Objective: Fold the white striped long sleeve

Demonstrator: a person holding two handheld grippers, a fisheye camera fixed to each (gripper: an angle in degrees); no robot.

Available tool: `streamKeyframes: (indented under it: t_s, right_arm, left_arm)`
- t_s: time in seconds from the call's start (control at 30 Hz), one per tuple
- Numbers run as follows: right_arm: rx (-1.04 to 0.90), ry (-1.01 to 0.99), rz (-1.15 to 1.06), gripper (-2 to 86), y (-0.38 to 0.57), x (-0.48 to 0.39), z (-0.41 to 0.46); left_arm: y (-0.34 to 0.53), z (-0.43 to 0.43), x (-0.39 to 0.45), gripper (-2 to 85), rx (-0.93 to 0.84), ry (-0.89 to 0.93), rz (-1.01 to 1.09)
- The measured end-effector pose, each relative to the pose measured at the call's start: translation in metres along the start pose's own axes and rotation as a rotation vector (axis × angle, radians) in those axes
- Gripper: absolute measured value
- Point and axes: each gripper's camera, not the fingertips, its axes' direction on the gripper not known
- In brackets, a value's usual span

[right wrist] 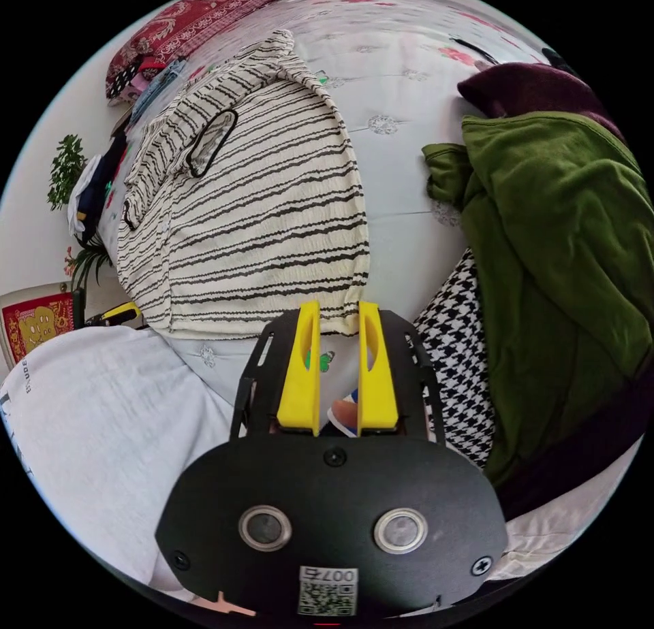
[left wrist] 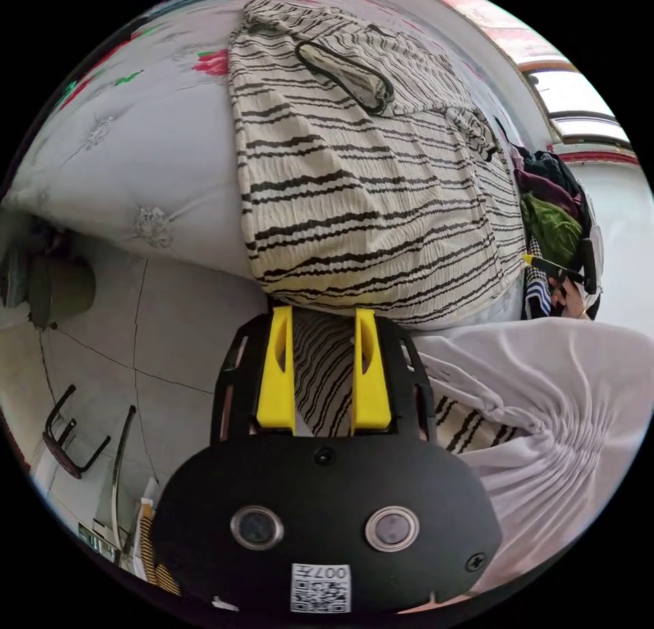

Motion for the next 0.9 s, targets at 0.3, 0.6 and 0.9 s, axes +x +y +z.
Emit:
streamKeyframes:
  t_s: [0.3, 0.6, 0.9]
  right_arm:
    - [0.018, -0.149, -0.17, -0.1, 0.009, 0.019, -0.032]
    - [0.25, -0.366, -0.16, -0.2, 0.011, 0.073, -0.125]
    - [0.444, -0.552, -0.17, -0.2, -0.095, 0.103, -0.225]
  left_arm:
    - [0.019, -0.008, 0.026, -0.6, 0.055, -0.064, 0.016]
    - [0.05, -0.092, 0.008, -1.0, 0.341, 0.14, -0.05]
    - [-0.056, -0.198, -0.033, -1.0, 0.565, 0.253, 0.004]
